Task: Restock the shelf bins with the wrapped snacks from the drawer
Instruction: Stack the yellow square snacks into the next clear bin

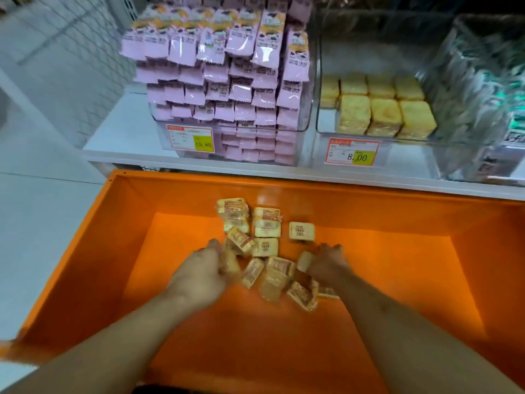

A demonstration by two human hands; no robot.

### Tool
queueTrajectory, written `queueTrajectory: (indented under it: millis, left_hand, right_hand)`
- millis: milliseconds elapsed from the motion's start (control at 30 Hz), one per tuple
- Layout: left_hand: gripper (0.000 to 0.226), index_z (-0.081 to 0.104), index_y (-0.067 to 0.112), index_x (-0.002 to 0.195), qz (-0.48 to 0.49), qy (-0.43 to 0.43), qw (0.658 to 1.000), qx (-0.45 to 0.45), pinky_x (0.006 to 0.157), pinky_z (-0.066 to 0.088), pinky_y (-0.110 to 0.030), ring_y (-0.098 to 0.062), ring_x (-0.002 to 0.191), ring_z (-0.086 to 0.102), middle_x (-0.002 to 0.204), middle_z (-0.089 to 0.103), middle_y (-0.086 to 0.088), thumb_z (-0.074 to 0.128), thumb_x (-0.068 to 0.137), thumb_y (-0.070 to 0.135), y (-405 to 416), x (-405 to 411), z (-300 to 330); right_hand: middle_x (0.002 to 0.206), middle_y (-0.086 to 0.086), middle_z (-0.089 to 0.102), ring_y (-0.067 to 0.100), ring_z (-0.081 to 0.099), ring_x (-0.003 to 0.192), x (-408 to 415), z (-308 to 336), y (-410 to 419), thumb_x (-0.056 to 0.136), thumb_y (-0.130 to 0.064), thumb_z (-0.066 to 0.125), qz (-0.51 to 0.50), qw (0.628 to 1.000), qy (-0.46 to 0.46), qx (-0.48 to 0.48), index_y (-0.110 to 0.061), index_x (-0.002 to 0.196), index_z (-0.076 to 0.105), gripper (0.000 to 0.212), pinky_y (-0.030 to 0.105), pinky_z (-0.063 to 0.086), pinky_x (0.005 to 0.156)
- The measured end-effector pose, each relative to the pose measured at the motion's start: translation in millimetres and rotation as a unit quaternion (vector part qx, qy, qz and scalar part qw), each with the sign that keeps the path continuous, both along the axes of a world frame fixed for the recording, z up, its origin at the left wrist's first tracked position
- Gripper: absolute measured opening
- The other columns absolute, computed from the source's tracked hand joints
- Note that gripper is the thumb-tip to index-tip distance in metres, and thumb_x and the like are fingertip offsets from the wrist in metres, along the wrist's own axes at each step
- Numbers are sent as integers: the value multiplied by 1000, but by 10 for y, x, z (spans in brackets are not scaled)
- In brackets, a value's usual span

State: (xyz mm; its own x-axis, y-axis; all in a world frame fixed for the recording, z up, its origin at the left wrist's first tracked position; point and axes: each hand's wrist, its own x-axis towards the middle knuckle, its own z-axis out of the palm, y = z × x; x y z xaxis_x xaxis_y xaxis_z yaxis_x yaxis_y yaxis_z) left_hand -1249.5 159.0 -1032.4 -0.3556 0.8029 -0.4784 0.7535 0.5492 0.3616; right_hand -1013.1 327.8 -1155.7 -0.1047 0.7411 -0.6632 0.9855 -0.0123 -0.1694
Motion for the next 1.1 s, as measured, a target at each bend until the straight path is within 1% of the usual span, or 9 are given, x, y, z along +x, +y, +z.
queueTrajectory:
  millis: [100, 167, 267, 467, 567, 667, 800, 933, 1100]
  left_hand:
    - [37, 45, 31, 112, -32, -22, 999, 29, 58, 50, -34, -16, 74, 68, 89, 68, 6, 75, 92, 32, -46, 129, 241]
    - [34, 48, 32, 110, -21, -59, 997, 44, 62, 52, -34, -12, 78, 67, 95, 65, 10, 77, 92, 32, -6, 179, 381]
    - [31, 52, 29, 109, 0, -117, 991, 61, 63, 51, -32, -10, 73, 64, 97, 67, 8, 77, 92, 31, 43, 243, 521]
    - [34, 61, 28, 105, 59, -217, 970, 93, 71, 53, -29, -18, 83, 69, 107, 70, -1, 86, 83, 31, 254, 424, 966]
    - [29, 67, 31, 103, 111, -315, 934, 127, 74, 62, -41, -23, 82, 70, 104, 75, -8, 86, 81, 34, 391, 509, 1314]
    - [27, 72, 25, 108, 158, -430, 874, 161, 79, 62, -62, -28, 106, 72, 105, 77, -4, 84, 86, 34, 468, 635, 1674]
    - [35, 72, 16, 116, 193, -529, 807, 179, 78, 62, -60, -38, 98, 76, 106, 78, -11, 81, 88, 35, 525, 841, 1975]
    - [48, 68, 11, 122, 159, -513, 822, 188, 68, 62, -42, -29, 87, 77, 106, 78, -15, 88, 81, 25, 545, 936, 2061]
    - [53, 69, 9, 121, 159, -505, 831, 168, 74, 64, -52, -36, 91, 78, 104, 79, -17, 92, 73, 11, 668, 858, 2157]
  right_hand:
    - [143, 13, 39, 33, 53, 122, 98, -73, -164, 78, -48, 85, 10, 1000, 17, 5, -15, 141, 50, 79, 37, 55, 91]
    - [137, 13, 50, 34, 56, 120, 123, -2, -196, 81, -44, 80, 43, 999, 23, 26, -17, 131, 51, 64, 43, 57, 94]
    - [119, 7, 64, 29, 64, 105, 173, 291, -192, 87, -36, 75, 77, 995, 41, 43, -22, 111, 49, 37, 38, 56, 76]
    - [103, 9, 73, 21, 69, 78, 292, 1534, 46, 85, -27, 86, 65, 978, 191, -49, -24, 121, 57, 46, 36, 57, 63]
    - [101, 15, 75, 22, 70, 75, 381, 2305, 64, 91, -18, 81, 52, 959, 277, -40, -29, 128, 55, 46, 40, 60, 69]
    - [100, 17, 73, 24, 68, 71, 538, 2897, -73, 94, -9, 75, 4, 918, 395, -22, -29, 128, 58, 43, 42, 57, 66]
    - [117, 24, 62, 30, 69, 77, 641, 3264, -320, 95, -2, 72, -32, 875, 483, 4, -16, 124, 62, 34, 40, 58, 63]
    - [119, 5, 62, 20, 67, 76, 540, 3388, -345, 99, -13, 70, -5, 876, 480, 57, -27, 127, 62, 32, 36, 59, 66]
    - [112, -14, 60, 31, 71, 84, 476, 3506, -292, 102, -26, 68, 45, 898, 425, 101, -41, 125, 57, 30, 50, 62, 77]
